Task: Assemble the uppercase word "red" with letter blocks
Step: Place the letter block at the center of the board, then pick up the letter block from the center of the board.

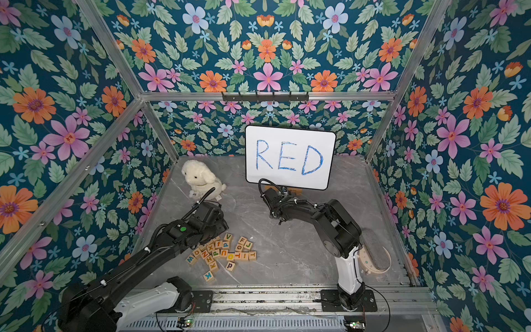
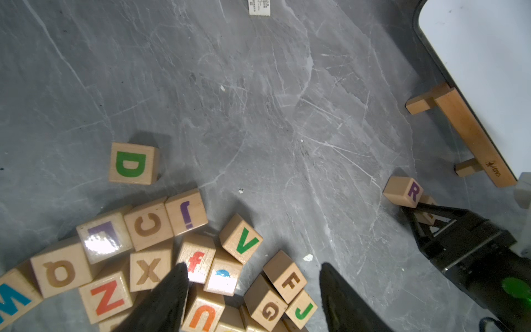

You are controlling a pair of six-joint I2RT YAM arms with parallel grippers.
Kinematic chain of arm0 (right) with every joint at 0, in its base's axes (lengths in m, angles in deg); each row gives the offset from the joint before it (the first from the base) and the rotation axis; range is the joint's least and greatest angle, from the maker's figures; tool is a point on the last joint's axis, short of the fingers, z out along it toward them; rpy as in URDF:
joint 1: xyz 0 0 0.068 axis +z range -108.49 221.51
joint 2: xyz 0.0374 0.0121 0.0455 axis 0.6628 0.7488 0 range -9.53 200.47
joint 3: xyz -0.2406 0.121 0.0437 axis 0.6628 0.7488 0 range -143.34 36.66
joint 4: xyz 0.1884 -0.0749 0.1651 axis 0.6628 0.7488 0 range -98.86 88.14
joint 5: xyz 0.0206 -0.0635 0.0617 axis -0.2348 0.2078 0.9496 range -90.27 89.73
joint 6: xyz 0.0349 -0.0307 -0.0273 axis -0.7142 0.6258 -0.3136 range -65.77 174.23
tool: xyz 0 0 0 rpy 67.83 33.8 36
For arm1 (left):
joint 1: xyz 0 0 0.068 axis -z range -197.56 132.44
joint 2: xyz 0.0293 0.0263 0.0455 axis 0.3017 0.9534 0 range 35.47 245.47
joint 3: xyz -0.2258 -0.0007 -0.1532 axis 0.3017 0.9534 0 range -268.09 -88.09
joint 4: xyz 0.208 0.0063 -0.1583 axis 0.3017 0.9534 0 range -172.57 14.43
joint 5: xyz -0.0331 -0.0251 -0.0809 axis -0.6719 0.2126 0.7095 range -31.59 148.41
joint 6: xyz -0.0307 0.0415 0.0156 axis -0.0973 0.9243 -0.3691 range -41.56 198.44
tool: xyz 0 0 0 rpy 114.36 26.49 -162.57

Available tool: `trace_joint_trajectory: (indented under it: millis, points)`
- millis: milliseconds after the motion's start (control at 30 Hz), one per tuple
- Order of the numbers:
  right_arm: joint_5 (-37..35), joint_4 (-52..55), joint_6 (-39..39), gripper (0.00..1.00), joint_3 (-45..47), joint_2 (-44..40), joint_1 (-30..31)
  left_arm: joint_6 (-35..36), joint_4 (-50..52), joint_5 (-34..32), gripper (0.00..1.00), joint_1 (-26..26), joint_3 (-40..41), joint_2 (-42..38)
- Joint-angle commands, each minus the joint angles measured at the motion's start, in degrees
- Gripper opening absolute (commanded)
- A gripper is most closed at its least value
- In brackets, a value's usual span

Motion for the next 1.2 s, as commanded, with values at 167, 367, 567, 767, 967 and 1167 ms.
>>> trace_joint_trajectory:
  millis: [167, 367, 567, 767, 967, 1167]
  points:
    - [1.38, 1.86, 0.07, 0.47, 1.99, -6.05, 0.04, 1.78, 1.01, -0.8, 0.75, 0.01, -1.93, 0.81]
    - [6.06, -3.34, 2.8, 0.48, 10.28, -19.99, 0.31, 2.91, 3.42, -2.36, 0.75, -0.04, -4.54, 2.58]
    - [6.17, -11.7, 7.35, 0.52, 22.14, -36.92, 0.62, 3.35, 6.22, -4.27, 0.75, -0.09, -7.31, 3.4]
    - [10.31, -16.31, 13.78, 0.52, 29.06, -45.37, 0.61, 3.85, 12.92, -5.97, 0.74, -0.06, -10.29, 3.8]
    - [10.1, -18.08, 16.77, 0.52, 30.35, -47.42, 0.59, 3.39, 18.94, -8.3, 0.75, -0.06, -11.8, 3.3]
    - [11.1, -21.75, 15.71, 0.52, 30.63, -47.71, 0.65, 1.63, 18.28, -9.22, 0.75, -0.09, -12.76, 2.47]
